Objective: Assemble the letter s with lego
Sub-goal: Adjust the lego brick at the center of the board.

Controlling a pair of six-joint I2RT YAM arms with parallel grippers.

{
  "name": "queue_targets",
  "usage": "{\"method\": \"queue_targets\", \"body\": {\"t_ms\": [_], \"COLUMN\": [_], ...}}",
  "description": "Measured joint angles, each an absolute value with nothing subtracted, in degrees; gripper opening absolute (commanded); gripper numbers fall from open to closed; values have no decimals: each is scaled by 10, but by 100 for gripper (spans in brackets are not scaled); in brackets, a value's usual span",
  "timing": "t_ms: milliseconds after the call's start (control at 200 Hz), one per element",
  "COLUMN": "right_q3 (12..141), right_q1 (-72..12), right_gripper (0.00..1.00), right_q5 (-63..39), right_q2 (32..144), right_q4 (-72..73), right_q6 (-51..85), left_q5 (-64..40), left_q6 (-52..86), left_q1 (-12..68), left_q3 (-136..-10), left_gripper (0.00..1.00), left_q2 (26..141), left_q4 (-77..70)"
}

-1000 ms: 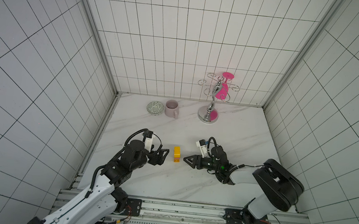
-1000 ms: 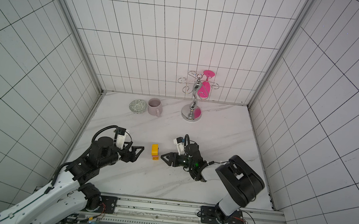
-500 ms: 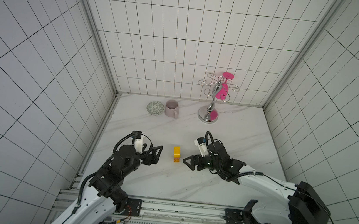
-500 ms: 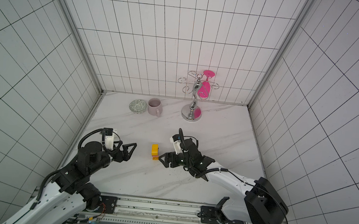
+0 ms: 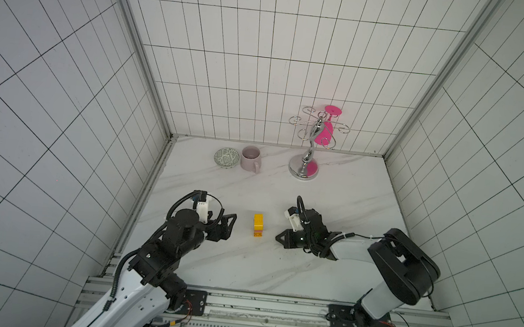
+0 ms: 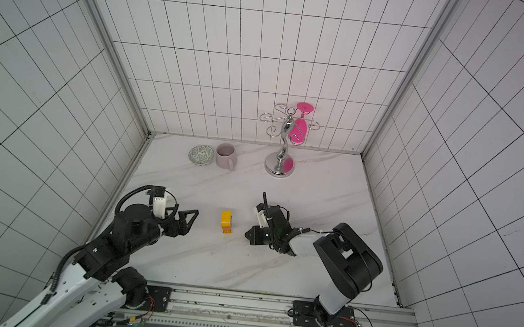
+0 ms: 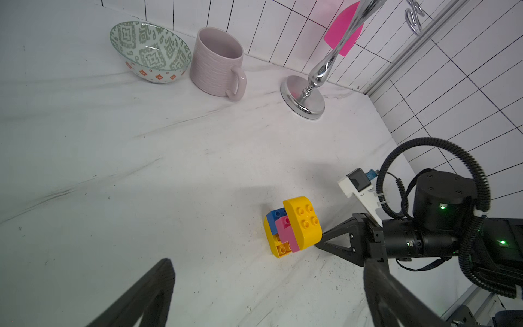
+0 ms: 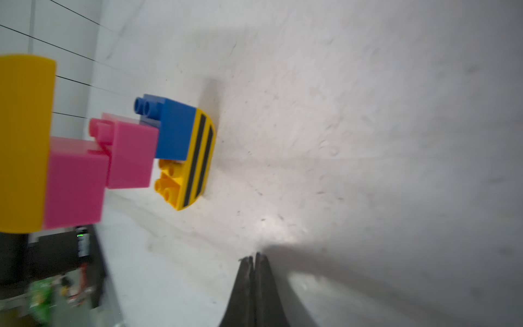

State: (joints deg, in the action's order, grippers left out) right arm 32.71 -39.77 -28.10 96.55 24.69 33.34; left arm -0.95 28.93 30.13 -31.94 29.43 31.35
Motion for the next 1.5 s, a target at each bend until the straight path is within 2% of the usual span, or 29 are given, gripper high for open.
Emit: {"method": "queue_targets", "body": {"t_ms": [310, 1040, 1134, 1214, 1399, 1499], "right_q3": [345, 389, 360, 318, 291, 294], "right_q1": [-410, -451, -447, -431, -351, -311], "right_gripper": [0, 0, 17, 29, 46, 53], "right_q5": [-331, -323, -317, -319, -331, -343], "right_q2": [1051, 1113, 1086, 1020, 809, 727], "right_q4": [382, 454, 448, 408, 247, 175], "right_q6": [378, 429, 430, 423, 356, 316], "left_q5": [2, -11, -42, -69, -93, -86], "left_q6": [275, 267, 248, 225, 191, 175], "left_q1": [301, 301, 301, 303, 312, 345], "left_q3": [-343, -342, -330, -311, -290, -290], "left_gripper": [95, 96, 97, 99, 99, 99], "left_q2": [294, 296, 301, 314, 409, 486], "left_q4": [344, 345, 320, 289, 207, 166]}}
